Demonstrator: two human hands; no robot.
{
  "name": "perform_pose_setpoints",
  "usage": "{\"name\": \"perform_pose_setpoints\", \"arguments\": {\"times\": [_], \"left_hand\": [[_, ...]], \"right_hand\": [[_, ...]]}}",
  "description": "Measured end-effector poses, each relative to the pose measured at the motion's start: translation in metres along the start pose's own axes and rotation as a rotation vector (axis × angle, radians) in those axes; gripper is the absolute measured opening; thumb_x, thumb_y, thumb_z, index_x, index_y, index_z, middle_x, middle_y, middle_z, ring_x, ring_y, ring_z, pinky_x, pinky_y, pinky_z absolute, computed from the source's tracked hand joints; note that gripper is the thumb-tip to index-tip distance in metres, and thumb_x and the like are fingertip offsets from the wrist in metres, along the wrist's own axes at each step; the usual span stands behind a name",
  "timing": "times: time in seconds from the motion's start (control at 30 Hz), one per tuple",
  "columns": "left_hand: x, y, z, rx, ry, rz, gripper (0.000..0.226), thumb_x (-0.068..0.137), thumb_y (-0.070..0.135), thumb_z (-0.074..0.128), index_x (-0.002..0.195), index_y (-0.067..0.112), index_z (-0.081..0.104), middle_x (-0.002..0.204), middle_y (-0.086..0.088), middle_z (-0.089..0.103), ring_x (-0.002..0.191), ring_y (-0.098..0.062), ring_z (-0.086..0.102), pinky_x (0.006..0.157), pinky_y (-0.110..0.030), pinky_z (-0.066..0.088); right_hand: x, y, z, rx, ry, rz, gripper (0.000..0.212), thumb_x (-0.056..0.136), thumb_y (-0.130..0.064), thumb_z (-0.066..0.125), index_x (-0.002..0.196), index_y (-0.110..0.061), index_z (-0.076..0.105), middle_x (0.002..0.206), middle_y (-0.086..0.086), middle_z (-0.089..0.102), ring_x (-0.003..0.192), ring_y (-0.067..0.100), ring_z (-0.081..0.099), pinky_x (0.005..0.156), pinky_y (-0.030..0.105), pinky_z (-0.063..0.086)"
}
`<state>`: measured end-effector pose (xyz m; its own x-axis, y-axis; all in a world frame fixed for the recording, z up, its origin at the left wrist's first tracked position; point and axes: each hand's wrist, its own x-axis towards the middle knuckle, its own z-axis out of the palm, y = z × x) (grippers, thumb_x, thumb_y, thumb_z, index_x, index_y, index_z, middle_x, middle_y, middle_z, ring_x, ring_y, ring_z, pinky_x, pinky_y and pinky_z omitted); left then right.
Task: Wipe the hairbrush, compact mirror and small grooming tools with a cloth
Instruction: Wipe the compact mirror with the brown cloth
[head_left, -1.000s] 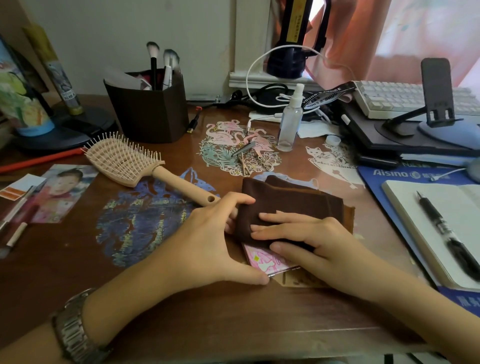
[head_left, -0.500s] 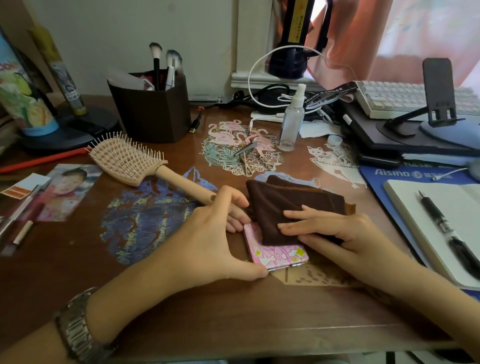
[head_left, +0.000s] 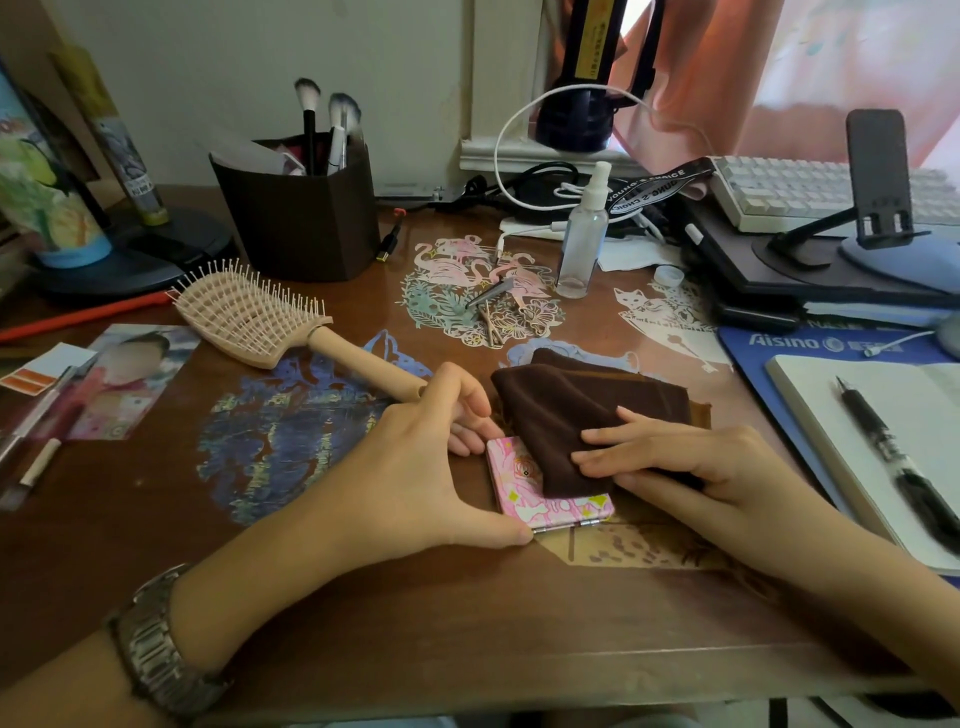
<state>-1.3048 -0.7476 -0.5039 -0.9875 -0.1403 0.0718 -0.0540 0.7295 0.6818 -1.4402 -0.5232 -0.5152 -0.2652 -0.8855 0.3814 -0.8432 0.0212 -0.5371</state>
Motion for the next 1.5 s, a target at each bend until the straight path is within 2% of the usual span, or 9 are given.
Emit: {"name": "perform_pose_setpoints", "arguments": {"times": [0.43, 0.73, 0.9, 1.27, 1.43, 1.5], "left_hand": [[-0.001, 0.000, 0.000, 0.000, 0.014, 0.010, 0.076, 0.047, 0.054, 0.087, 0.098, 0.038, 0.034, 0.105, 0.022, 0.057, 0.098, 0.009, 0.055, 0.085, -0.019, 0.051], [-0.002, 0.001, 0.000, 0.025, 0.014, 0.021, 0.077, 0.047, 0.055, 0.086, 0.101, 0.036, 0.034, 0.106, 0.021, 0.053, 0.098, 0.011, 0.053, 0.084, -0.010, 0.047], [-0.004, 0.001, 0.001, 0.016, 0.031, 0.036, 0.077, 0.049, 0.055, 0.085, 0.104, 0.034, 0.035, 0.105, 0.020, 0.051, 0.098, 0.006, 0.054, 0.086, -0.021, 0.051], [-0.005, 0.001, 0.003, 0.004, 0.033, 0.026, 0.076, 0.050, 0.052, 0.086, 0.104, 0.036, 0.034, 0.107, 0.023, 0.048, 0.101, 0.011, 0.050, 0.086, -0.013, 0.046], [-0.006, 0.001, 0.002, -0.002, 0.022, 0.005, 0.073, 0.051, 0.052, 0.085, 0.099, 0.032, 0.034, 0.110, 0.016, 0.052, 0.102, 0.004, 0.054, 0.087, -0.030, 0.052], [-0.006, 0.000, 0.001, 0.003, 0.021, 0.007, 0.072, 0.051, 0.053, 0.085, 0.097, 0.032, 0.034, 0.109, 0.015, 0.052, 0.102, 0.003, 0.054, 0.086, -0.031, 0.052]], "right_hand": [[-0.010, -0.005, -0.001, 0.123, -0.033, 0.017, 0.022, 0.091, -0.017, 0.057, 0.107, -0.016, 0.072, 0.112, -0.012, 0.071, 0.119, 0.010, 0.059, 0.111, 0.031, 0.036], [0.001, -0.020, 0.016, 0.033, -0.016, 0.003, 0.023, 0.091, -0.018, 0.058, 0.109, -0.019, 0.071, 0.114, -0.015, 0.069, 0.120, 0.002, 0.056, 0.109, 0.025, 0.038], [0.008, -0.025, 0.024, 0.023, -0.037, -0.003, 0.025, 0.092, -0.019, 0.057, 0.113, -0.020, 0.070, 0.116, -0.016, 0.068, 0.123, -0.001, 0.053, 0.110, 0.023, 0.035], [0.016, -0.033, 0.038, -0.001, -0.036, -0.006, 0.026, 0.094, -0.022, 0.055, 0.116, -0.022, 0.068, 0.119, -0.015, 0.067, 0.126, -0.003, 0.048, 0.112, 0.024, 0.032], [0.012, -0.030, 0.033, -0.046, -0.049, -0.027, 0.027, 0.094, -0.020, 0.055, 0.118, -0.022, 0.067, 0.122, -0.016, 0.065, 0.128, -0.002, 0.047, 0.113, 0.026, 0.031], [0.010, -0.028, 0.029, -0.058, -0.060, -0.031, 0.027, 0.094, -0.019, 0.055, 0.118, -0.022, 0.067, 0.123, -0.017, 0.064, 0.128, -0.002, 0.047, 0.113, 0.027, 0.031]]}}
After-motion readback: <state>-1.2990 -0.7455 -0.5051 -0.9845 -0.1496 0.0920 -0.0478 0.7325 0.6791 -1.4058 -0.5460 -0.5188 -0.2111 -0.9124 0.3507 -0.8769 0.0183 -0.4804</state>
